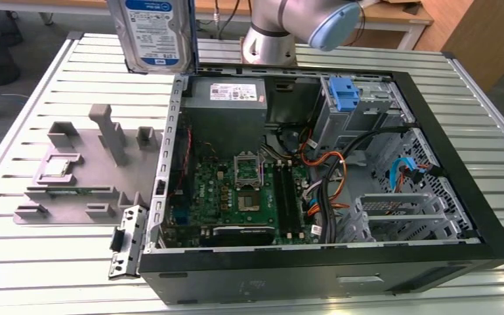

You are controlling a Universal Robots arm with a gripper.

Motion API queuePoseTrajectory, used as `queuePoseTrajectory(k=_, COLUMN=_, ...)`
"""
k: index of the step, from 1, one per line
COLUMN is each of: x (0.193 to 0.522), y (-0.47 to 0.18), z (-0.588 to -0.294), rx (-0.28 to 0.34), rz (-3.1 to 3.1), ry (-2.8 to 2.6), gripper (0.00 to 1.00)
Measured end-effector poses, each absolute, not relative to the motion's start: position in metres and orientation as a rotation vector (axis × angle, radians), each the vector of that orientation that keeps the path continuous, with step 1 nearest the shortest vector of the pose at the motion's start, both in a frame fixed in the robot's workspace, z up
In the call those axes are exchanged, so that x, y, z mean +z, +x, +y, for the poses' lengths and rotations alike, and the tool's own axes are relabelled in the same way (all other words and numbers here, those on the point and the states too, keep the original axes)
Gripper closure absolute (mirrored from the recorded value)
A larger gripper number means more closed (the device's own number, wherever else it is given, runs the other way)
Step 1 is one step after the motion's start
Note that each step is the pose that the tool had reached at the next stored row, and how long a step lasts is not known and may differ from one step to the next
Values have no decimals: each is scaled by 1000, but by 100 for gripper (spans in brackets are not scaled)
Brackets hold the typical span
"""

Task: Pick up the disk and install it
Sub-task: 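Pick up the disk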

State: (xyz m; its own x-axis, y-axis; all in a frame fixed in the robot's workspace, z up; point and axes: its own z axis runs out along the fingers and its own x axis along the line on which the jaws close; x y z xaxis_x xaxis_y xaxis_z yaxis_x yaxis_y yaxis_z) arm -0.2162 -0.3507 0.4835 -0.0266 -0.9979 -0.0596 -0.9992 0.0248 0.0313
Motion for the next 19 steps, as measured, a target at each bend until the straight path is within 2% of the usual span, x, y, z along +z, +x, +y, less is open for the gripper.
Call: queuePoseTrajectory(k=19, x=484, y=-150, z=-351, rx=100, rz=2234, ry=-2177, gripper=65)
